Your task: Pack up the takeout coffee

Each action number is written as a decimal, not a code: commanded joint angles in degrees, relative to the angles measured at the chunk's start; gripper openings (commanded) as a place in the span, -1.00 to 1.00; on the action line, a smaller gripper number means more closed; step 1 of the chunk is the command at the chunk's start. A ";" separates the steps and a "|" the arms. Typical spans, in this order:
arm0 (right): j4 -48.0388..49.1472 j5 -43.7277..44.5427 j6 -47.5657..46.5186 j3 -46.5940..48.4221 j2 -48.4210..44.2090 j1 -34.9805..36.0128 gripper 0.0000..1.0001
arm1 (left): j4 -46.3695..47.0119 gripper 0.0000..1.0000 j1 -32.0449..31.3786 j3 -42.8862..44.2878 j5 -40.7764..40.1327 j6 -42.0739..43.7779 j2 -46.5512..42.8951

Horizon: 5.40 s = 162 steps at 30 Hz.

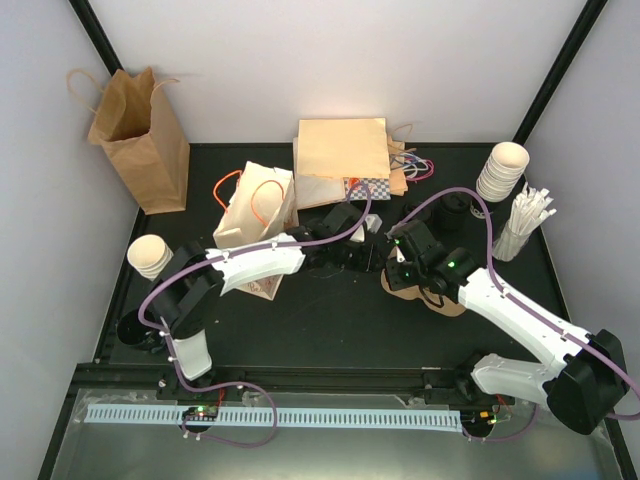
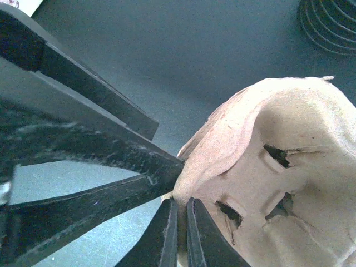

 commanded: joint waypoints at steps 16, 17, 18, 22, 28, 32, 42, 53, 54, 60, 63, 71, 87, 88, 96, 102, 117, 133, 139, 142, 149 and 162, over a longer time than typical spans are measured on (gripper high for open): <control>-0.55 0.52 -0.16 2.98 -2.31 0.39 -0.87 | -0.28 -0.40 0.36 1.07 -0.71 -0.24 3.87; -1.27 1.17 -0.16 3.59 -2.37 0.38 -0.86 | -0.27 -0.40 0.36 0.89 -0.67 -0.21 4.00; -1.99 1.74 -0.21 4.26 -2.50 0.35 -0.87 | -0.21 -0.41 0.36 0.72 -0.65 -0.22 4.10; -4.86 3.48 -0.51 6.90 -2.62 0.39 -0.86 | -0.29 -0.43 0.25 0.48 -1.17 -0.01 4.42; -7.54 4.22 -0.95 9.22 -2.76 0.37 -0.84 | -0.69 -0.43 0.19 0.57 -1.84 0.31 4.42; -8.51 4.51 -0.95 9.99 -3.25 0.36 -0.81 | -0.69 -0.43 -0.04 0.78 -1.88 0.56 4.42; -8.66 0.18 -1.03 8.84 -3.79 0.41 -0.74 | -1.10 -0.43 -0.78 1.95 -2.30 1.17 5.29; -12.20 8.05 2.98 8.71 -5.94 0.31 -0.21 | -1.91 -0.43 -0.96 2.56 -2.89 1.85 5.83; -13.09 9.45 3.86 8.77 -5.70 0.15 -0.17 | -1.97 -0.43 -0.96 2.58 -2.92 1.96 5.83; -15.84 12.85 9.64 8.27 -4.65 -2.84 0.50 | -2.40 -0.43 -0.94 2.61 -3.46 2.41 5.59; -15.30 11.56 11.73 7.41 -4.55 -5.09 0.75 | -2.45 -0.42 -1.00 2.67 -3.46 2.49 5.64; -15.56 13.03 16.19 8.18 -4.05 -6.29 1.00 | -2.65 -0.42 -0.96 2.76 -3.59 2.59 5.65; -10.31 6.35 14.45 4.86 -1.70 -8.89 1.00 | -3.26 -0.42 -0.96 3.08 -4.13 3.02 5.39; -10.53 5.84 14.33 4.87 -1.20 -9.45 1.00 | -3.24 -0.42 -0.96 3.04 -4.13 3.03 5.39; -11.01 3.46 14.32 4.14 2.88 -10.33 0.89 | -3.32 -0.42 -1.05 3.11 -4.17 3.03 5.56; -12.17 6.54 16.82 3.09 4.69 -11.21 0.79 | -3.32 -0.42 -1.05 3.29 -4.17 2.99 5.56; -10.70 1.61 17.46 1.77 3.71 -14.01 0.06 | -3.68 -0.43 -1.14 3.24 -4.78 3.28 5.57; -15.00 1.67 16.63 6.18 -0.03 -15.25 -0.12 | -4.60 -0.43 -1.14 3.63 -5.80 3.90 5.83; -16.57 2.57 16.37 8.23 -1.49 -15.34 -0.09 | -4.89 -0.43 -1.22 3.71 -6.13 3.95 5.92; -16.85 2.58 16.32 8.66 -2.15 -15.43 -0.09 | -4.95 -0.43 -1.31 3.81 -6.33 4.06 5.92; -17.93 2.21 15.63 9.96 -2.99 -15.56 -0.08 | -5.42 -0.43 -1.40 4.22 -6.50 4.26 5.94; -22.87 2.89 10.42 17.87 -3.96 -15.60 -0.07 | -8.83 -0.18 -2.10 8.01 -6.10 5.19 2.11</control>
